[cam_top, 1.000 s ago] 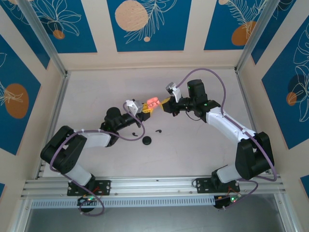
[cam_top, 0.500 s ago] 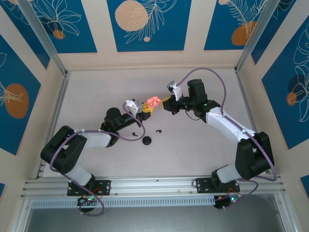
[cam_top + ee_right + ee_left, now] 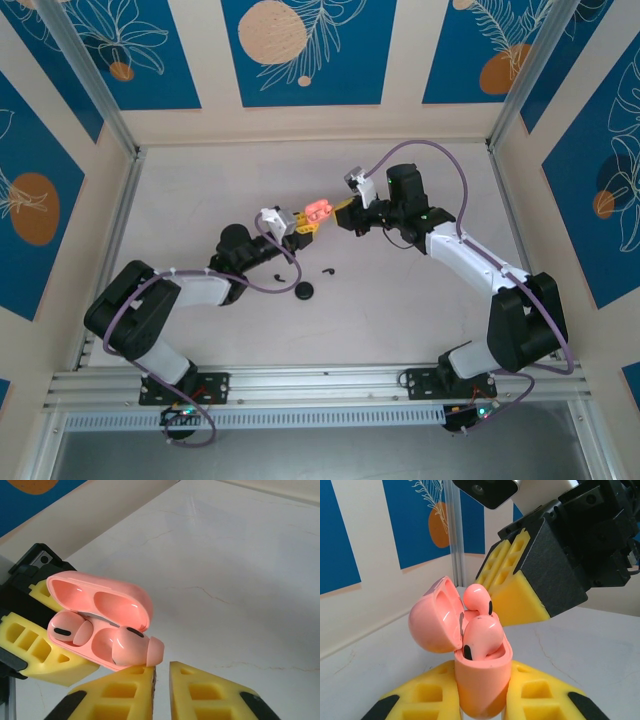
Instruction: Insert the wireless bluetooth earbuds into the charging case
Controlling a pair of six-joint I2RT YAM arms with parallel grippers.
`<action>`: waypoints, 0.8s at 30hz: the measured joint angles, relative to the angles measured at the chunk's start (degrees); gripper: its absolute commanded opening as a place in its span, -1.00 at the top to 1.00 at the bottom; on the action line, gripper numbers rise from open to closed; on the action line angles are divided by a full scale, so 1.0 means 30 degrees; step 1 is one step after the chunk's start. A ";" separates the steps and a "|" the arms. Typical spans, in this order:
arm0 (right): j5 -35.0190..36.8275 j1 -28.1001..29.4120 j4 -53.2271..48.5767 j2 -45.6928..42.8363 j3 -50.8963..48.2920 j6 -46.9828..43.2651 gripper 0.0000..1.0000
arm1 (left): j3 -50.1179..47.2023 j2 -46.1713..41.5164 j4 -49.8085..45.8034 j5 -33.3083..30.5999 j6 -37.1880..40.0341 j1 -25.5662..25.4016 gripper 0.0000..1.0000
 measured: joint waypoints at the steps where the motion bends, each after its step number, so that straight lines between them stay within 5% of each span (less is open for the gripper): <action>1: 0.0029 -0.0036 -0.0138 -0.0022 0.0000 -0.0036 0.61 | -0.0036 0.0000 0.0058 0.0007 0.0000 -0.0022 0.74; 14: -0.2397 -0.1894 -0.1639 -0.2586 -0.0831 -0.1953 0.30 | -0.0095 0.0000 0.0444 0.1297 -0.0080 -0.0138 0.73; 24: -0.6863 -0.4116 -0.5610 -0.2958 0.0335 -1.0608 0.12 | 0.0000 0.0452 0.2295 0.3905 -0.1566 -0.0131 0.73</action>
